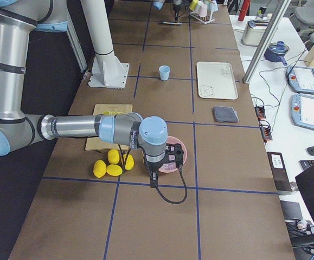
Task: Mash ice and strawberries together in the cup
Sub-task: 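Lower the muddler onto the table and release it with the left gripper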
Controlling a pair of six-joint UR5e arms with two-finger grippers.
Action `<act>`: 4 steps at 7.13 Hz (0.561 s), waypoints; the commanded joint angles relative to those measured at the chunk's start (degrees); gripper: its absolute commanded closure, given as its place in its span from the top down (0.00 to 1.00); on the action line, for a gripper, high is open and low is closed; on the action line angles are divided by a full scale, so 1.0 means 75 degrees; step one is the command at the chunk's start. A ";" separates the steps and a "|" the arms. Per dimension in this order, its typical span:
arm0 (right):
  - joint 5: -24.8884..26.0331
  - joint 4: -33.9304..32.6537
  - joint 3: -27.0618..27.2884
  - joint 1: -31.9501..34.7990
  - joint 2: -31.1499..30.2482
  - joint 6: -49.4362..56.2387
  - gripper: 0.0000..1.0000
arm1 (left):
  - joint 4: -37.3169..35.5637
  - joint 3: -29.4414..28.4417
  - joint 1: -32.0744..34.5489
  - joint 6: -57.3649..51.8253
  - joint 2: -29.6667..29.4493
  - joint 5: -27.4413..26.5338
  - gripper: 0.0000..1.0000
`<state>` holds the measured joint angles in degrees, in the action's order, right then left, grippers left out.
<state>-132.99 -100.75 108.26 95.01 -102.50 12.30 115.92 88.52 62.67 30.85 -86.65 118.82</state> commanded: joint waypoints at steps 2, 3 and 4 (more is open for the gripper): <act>0.0001 0.0003 0.0003 0.0000 0.0002 0.0000 1.00 | -0.0092 0.0324 0.0023 -0.0128 -0.0013 0.1012 1.00; 0.0001 0.0003 0.0026 0.0000 -0.0009 0.0000 1.00 | -0.0127 0.0407 0.0162 -0.0535 -0.0002 0.1403 1.00; -0.0010 0.0003 0.0027 0.0011 -0.0009 -0.0012 1.00 | -0.0209 0.0408 0.0744 -0.1537 0.0045 0.1419 1.00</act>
<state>-132.99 -100.73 108.40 95.03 -102.53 12.29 115.00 91.16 64.52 26.20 -86.60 127.65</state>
